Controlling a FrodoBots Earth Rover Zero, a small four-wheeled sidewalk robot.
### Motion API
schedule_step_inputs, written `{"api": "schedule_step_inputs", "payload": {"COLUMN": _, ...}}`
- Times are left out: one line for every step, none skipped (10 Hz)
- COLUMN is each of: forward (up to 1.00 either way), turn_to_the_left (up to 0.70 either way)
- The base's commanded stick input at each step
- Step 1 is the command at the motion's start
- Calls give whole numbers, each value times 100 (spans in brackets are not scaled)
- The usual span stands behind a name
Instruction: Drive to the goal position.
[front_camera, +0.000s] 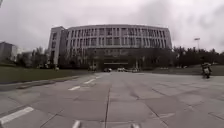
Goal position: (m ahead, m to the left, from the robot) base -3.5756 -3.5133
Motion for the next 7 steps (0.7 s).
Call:
{"api": "schedule_step_inputs", "payload": {"forward": 7, "turn_to_the_left": 0}}
{"api": "schedule_step_inputs", "payload": {"forward": 7, "turn_to_the_left": 0}}
{"api": "schedule_step_inputs", "payload": {"forward": 7, "turn_to_the_left": 0}}
{"api": "schedule_step_inputs", "payload": {"forward": 7, "turn_to_the_left": 0}}
{"api": "schedule_step_inputs", "payload": {"forward": 7, "turn_to_the_left": 0}}
{"api": "schedule_step_inputs", "payload": {"forward": 7, "turn_to_the_left": 0}}
{"api": "schedule_step_inputs", "payload": {"forward": 7, "turn_to_the_left": 0}}
